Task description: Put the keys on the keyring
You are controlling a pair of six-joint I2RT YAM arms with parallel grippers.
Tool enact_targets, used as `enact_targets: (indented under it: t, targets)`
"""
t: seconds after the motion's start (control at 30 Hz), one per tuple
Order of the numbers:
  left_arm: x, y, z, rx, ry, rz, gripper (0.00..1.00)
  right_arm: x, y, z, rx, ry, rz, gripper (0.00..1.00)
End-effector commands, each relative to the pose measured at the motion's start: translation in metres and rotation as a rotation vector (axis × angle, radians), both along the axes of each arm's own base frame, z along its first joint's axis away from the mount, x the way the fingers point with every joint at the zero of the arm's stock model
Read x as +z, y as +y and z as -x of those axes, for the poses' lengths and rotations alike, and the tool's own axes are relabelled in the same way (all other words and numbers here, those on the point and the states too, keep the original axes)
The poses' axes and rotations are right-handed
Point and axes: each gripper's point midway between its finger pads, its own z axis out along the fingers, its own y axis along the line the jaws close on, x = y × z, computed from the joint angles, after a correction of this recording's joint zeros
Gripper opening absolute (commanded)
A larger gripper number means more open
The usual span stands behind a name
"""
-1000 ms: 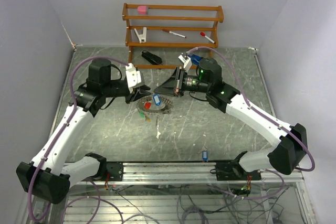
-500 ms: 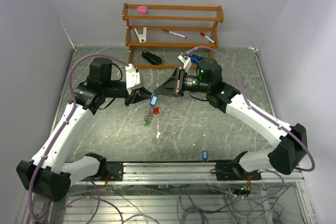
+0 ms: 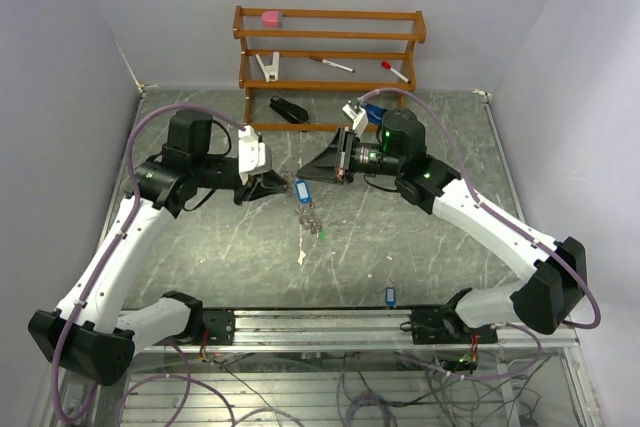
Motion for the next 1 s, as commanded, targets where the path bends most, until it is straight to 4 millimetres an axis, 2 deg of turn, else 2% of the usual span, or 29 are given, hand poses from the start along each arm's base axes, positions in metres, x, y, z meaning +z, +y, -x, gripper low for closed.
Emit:
enact_targets:
  t: [0.0, 0.13, 0.5, 0.83, 0.97]
  targets:
    - [0.012, -0.004, -0.008, 0.001, -0.044, 0.047, 0.3, 0.037, -0.004, 0.008, 0.029, -0.086, -0.073, 0.0]
    - [0.014, -0.005, -0.02, 0.039, -0.064, 0.061, 0.31, 0.036, -0.004, 0.009, 0.039, -0.082, -0.076, 0.0]
    - [0.012, -0.006, -0.024, 0.057, -0.06, 0.067, 0.31, 0.039, -0.002, 0.01, 0.047, -0.086, -0.084, 0.0]
    - [0.013, -0.012, -0.011, -0.001, 0.004, 0.107, 0.31, 0.039, -0.003, 0.01, 0.046, -0.088, -0.084, 0.0]
    - [0.004, -0.013, -0.007, -0.004, 0.027, 0.1, 0.33, 0.04, -0.003, 0.01, 0.046, -0.086, -0.085, 0.0]
